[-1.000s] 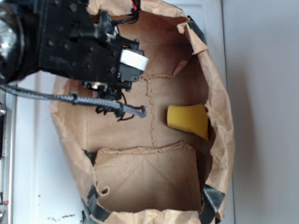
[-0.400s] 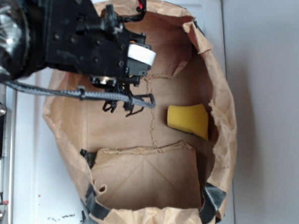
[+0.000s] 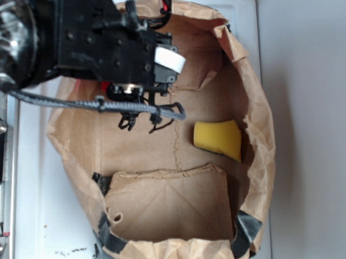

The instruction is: Grab the red paper.

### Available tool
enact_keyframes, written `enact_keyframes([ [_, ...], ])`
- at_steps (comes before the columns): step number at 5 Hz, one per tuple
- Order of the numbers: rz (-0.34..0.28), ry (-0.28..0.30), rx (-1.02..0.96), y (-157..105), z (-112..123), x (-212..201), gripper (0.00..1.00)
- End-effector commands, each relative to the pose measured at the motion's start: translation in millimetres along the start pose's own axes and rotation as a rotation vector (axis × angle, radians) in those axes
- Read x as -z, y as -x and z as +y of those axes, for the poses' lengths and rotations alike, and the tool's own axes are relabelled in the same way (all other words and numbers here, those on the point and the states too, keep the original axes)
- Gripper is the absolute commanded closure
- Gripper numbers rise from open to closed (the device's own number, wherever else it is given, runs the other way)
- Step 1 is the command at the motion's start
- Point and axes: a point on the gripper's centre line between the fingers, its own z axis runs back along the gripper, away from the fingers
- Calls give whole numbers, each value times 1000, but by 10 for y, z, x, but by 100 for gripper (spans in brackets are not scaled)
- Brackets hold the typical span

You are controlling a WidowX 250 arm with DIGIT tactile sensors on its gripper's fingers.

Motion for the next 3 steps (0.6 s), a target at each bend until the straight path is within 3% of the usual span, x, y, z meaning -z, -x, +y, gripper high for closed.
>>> enact_keyframes([
  [1,-38,100,-18,-123,174,-624,100],
  [3,-11,197,-15,-129,206,-932,100],
])
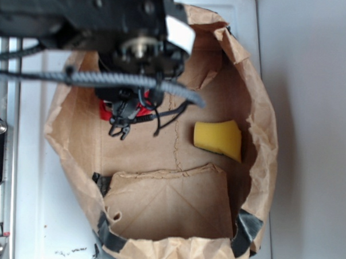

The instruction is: Grab the red paper.

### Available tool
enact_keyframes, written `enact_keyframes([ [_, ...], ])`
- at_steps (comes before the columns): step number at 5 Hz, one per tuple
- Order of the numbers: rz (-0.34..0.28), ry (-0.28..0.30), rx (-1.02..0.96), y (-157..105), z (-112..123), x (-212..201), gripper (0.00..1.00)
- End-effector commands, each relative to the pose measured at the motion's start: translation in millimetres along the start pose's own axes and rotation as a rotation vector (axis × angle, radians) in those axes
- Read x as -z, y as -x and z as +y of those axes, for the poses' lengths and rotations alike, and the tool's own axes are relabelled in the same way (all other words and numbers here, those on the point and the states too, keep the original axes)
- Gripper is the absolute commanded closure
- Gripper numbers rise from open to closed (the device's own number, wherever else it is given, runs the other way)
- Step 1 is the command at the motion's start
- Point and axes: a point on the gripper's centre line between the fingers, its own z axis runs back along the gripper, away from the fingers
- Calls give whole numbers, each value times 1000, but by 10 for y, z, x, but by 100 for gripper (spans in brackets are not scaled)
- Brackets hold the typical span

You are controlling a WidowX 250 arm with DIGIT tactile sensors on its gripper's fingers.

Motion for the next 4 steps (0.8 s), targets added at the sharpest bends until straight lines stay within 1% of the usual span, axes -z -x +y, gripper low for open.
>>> enact_keyframes([
  [1,-52,38,-16,-113,173,-399,100],
  [3,-33,102,-23,-75,76,-656,100],
  [4,-70,140,-41,-48,-53,-743,100],
])
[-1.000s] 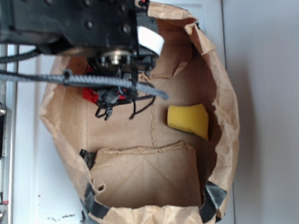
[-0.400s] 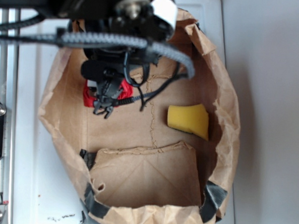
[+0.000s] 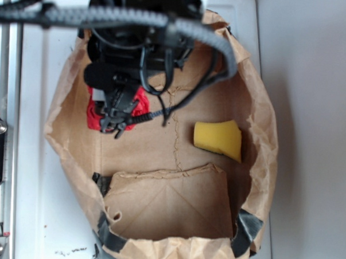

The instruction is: Grab the red paper.

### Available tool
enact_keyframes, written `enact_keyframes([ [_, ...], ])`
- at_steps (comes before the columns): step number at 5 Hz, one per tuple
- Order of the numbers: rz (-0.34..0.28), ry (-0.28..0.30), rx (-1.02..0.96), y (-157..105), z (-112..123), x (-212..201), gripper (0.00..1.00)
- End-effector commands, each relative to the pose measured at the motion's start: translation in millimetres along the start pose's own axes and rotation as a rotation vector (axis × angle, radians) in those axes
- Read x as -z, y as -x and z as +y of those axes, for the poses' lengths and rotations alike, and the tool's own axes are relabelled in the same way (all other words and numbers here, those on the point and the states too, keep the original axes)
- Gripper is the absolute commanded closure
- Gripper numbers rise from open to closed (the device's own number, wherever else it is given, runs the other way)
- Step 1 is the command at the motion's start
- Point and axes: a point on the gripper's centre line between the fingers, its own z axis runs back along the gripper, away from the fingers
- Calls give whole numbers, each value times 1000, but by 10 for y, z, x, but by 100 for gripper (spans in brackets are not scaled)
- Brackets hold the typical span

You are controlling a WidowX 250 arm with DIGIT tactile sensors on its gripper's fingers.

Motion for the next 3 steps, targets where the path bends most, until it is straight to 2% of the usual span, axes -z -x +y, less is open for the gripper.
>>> enact_keyframes([
  [1,-138,57,-32,-93,-122,-319,100],
  [2,-138,95,-28,-148,-233,-272,100],
  [3,-151,104,-33,-188,-271,-241,100],
])
